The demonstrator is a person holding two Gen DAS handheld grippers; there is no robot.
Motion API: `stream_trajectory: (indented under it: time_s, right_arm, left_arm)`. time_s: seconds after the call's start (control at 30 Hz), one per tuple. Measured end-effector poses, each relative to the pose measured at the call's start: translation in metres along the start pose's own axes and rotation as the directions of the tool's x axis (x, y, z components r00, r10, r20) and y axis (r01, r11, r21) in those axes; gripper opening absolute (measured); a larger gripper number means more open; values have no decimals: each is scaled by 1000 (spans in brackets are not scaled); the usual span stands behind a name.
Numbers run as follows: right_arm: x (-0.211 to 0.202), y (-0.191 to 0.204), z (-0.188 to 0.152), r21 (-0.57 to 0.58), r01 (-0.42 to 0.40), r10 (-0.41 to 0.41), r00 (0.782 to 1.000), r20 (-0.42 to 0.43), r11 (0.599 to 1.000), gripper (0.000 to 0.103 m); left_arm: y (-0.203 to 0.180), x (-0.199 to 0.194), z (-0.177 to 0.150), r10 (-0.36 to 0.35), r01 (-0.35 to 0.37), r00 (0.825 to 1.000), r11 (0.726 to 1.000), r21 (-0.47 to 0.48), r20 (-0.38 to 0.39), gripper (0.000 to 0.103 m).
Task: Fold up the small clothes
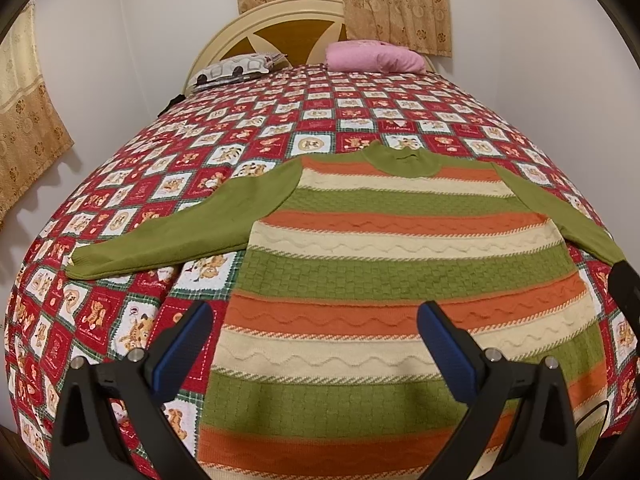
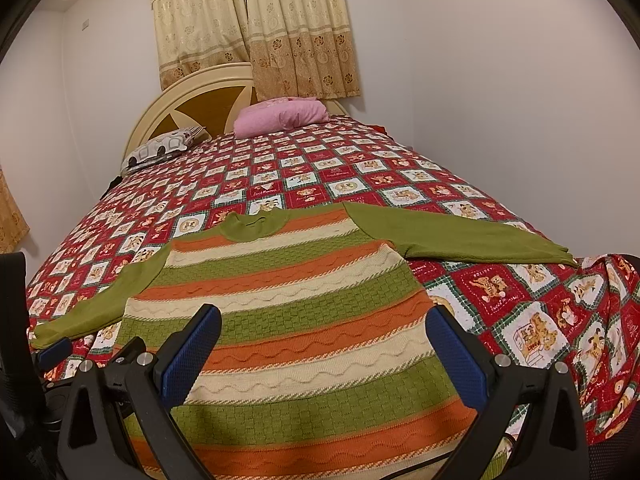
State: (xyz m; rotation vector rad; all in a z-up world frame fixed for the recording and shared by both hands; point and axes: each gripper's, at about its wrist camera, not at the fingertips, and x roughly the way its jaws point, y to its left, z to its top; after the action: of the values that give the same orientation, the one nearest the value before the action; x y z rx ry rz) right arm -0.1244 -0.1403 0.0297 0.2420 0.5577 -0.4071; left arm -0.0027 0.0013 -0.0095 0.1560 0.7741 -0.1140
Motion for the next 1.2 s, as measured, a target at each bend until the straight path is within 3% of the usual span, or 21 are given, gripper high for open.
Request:
stream_trajectory:
  time_s: [0.9,1.2]
  right_arm:
    - [9,4,-4,1,-1,1,1000,-27,1000,102]
    - [20,3,-5,-4,2,-2,999,-47,1000,102]
  left_arm:
    - [-4,-1,-5,-1,1,1000,1000,-1,-9,103]
    - [-2,17,-1,-3,3,999,1000,-3,-45,103]
